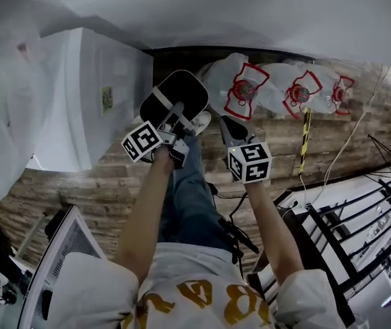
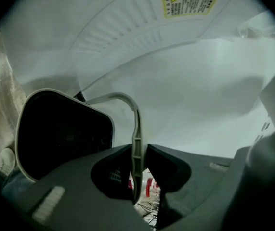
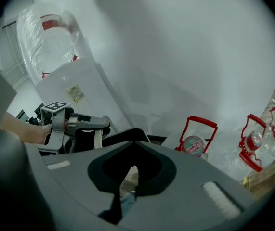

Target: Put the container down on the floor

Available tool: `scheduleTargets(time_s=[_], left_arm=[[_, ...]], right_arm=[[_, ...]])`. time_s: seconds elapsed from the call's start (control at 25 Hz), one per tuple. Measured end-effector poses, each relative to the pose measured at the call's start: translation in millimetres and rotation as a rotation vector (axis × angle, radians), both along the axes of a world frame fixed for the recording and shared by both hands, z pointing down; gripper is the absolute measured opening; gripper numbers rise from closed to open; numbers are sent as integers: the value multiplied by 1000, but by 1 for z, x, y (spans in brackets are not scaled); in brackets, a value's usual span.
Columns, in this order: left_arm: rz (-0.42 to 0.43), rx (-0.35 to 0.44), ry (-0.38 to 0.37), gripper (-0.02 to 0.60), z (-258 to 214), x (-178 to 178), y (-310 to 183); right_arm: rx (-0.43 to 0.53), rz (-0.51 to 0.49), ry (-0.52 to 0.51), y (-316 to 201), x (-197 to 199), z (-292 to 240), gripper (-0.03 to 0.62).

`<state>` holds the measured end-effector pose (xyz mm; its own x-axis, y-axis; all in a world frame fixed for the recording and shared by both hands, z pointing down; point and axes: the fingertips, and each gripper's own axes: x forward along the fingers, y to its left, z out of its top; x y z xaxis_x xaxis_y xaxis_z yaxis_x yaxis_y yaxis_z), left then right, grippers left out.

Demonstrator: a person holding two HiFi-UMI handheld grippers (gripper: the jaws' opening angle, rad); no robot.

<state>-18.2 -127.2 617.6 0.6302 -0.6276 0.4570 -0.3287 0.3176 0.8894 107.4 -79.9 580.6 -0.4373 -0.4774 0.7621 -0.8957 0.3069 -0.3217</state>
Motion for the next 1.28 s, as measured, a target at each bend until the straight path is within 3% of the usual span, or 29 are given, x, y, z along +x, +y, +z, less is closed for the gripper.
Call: scheduleTargets(time_s=[0.24,0.64,1.28], left_arm=[[3,-52,-10,83,41,6,7],[100,-70,-89,83,95,13,10],[186,-93,-198,83,184,-11,12]], right_arm=[[-52,-40,-16,8,-12,36,30],[-116,-33,-43,21,-21,80,29],[-172,-58,-25,26,-46,164,29]])
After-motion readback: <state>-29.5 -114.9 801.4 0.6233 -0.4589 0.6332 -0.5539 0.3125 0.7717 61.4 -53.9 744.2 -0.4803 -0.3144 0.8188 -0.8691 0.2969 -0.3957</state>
